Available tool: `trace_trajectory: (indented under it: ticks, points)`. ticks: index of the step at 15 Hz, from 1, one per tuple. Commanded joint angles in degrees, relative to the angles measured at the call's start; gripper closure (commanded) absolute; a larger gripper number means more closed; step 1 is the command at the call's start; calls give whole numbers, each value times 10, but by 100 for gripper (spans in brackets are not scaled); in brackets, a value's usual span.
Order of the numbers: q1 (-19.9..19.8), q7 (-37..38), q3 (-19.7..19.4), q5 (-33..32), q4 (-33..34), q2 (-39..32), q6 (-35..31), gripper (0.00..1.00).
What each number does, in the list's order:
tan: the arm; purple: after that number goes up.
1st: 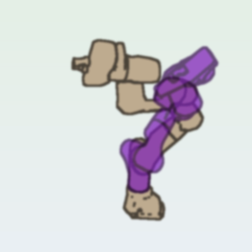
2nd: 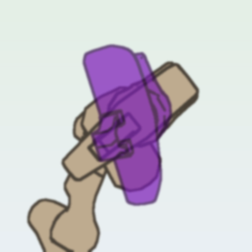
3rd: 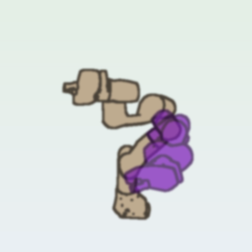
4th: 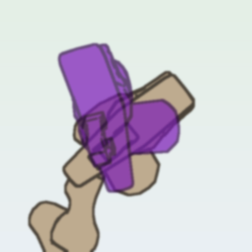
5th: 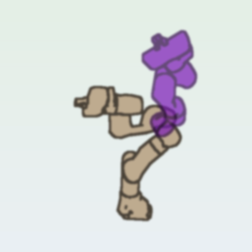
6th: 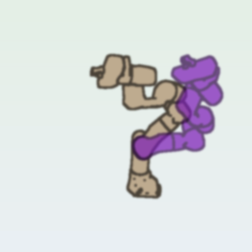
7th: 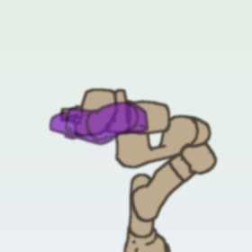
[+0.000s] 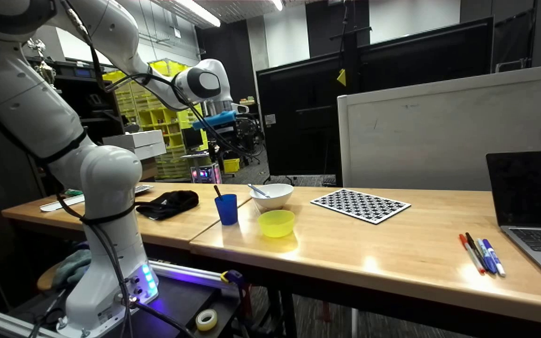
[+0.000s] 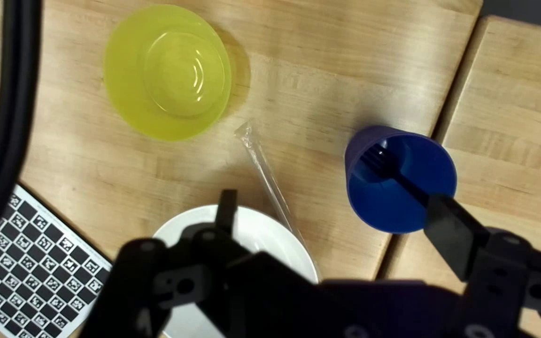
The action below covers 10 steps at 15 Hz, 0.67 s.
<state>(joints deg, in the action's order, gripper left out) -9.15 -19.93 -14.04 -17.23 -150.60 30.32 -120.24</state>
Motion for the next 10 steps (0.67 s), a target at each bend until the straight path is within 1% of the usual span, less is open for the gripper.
trace_trajectory:
  ticks: [1,6,10]
  points:
    - [-26,-20,-21,-16,-27,4,-32,0]
    - [-66,-57,-61,-33,-44,-3,-47,0]
    - [-83,-89,-87,-41,-53,-21,-73,0]
